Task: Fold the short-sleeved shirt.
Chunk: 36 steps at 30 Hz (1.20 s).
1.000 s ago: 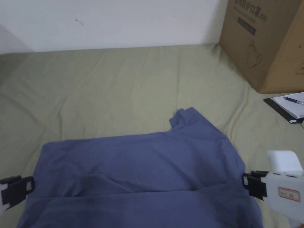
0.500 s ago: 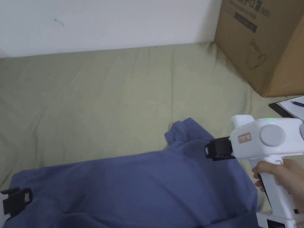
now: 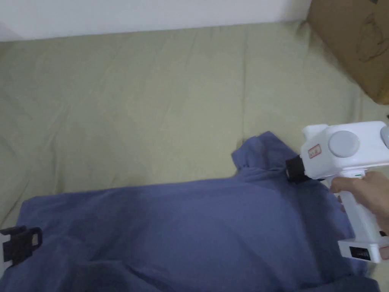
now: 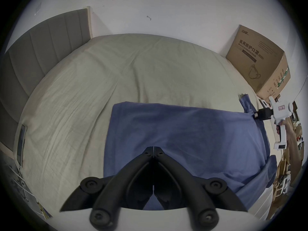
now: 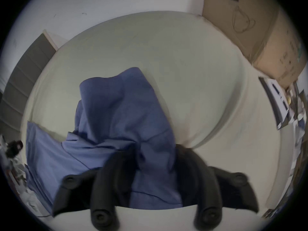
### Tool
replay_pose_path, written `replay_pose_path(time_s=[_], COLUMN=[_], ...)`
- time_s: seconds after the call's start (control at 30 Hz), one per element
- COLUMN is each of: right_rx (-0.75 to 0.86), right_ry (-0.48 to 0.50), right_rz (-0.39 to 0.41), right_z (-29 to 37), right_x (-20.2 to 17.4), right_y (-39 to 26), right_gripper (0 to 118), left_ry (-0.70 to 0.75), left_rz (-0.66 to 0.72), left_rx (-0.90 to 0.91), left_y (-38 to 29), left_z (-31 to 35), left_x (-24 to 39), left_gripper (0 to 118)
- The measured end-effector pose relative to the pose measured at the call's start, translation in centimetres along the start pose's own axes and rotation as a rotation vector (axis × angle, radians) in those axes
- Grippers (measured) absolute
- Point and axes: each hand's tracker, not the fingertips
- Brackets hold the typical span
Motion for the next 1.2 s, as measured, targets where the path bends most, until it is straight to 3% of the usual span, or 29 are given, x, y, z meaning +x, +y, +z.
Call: replay_pose_path(time_s=[0.03,0.07,0.13,0.2,0.33,0.4,0.43,0.47,0.53,0.57,0.6,0.67,0.73,0.93,1.2], right_rx=[0.007,0.003,-0.006,-0.012,-0.02,-0.016,-0.016,-0.019,-0.026,-0.027,-0.025,-0.015,-0.002,0.079,0.208], right_ry=[-0.014,0.009,0.001,0.001,0.01,0.013,0.016,0.02,0.028,0.03,0.03,0.029,0.035,0.11,0.094], right_rz=[0.015,-0.004,0.0,-0.012,-0.028,-0.037,-0.045,-0.054,-0.071,-0.073,-0.074,-0.059,-0.06,-0.101,0.038], right_z=[0.2,0.3,0.0,0.0,0.1,0.1,0.1,0.0,-0.2,-0.1,0.2,0.9,1.9,7.0,18.0], right_x=[-0.2,-0.3,-0.3,-0.3,-0.1,0.1,0.1,0.2,0.5,0.5,0.4,0.5,0.7,1.7,0.6], right_y=[0.1,0.1,0.1,0.2,0.3,0.2,0.2,0.3,0.5,0.4,0.5,0.5,0.6,0.5,-5.1], right_gripper=[3,1,1,1,1,1,1,1,1,1,1,1,1,1,1], left_ry=[-0.002,-0.002,0.018,0.041,0.063,0.091,0.087,0.059,0.107,0.163,0.157,0.073,0.133,0.081,0.039], left_rz=[0.02,0.039,0.066,0.074,0.089,0.098,0.072,0.037,-0.029,-0.038,-0.046,-0.024,-0.057,-0.065,-0.126], left_rx=[0.005,0.008,0.03,0.042,-0.002,-0.044,-0.068,-0.098,-0.166,-0.096,-0.095,-0.087,-0.123,-0.06,0.073], left_y=[0.3,0.7,1.8,3.1,6.8,7.6,7.6,7.4,6.9,7.0,7.4,7.8,8.1,8.2,4.9], left_z=[0.1,0.1,0.1,-0.6,-4.6,-7.0,-8.2,-9.1,-11.2,-10.5,-10.0,-9.8,-10.0,-5.0,7.2], left_x=[-0.4,-0.7,-1.3,-1.8,-2.7,-2.2,-1.7,-1.2,0.2,1.1,1.7,2.4,3.0,2.2,1.4], left_gripper=[11,28,79,109,111,102,86,62,51,36,1,0,0,0,0])
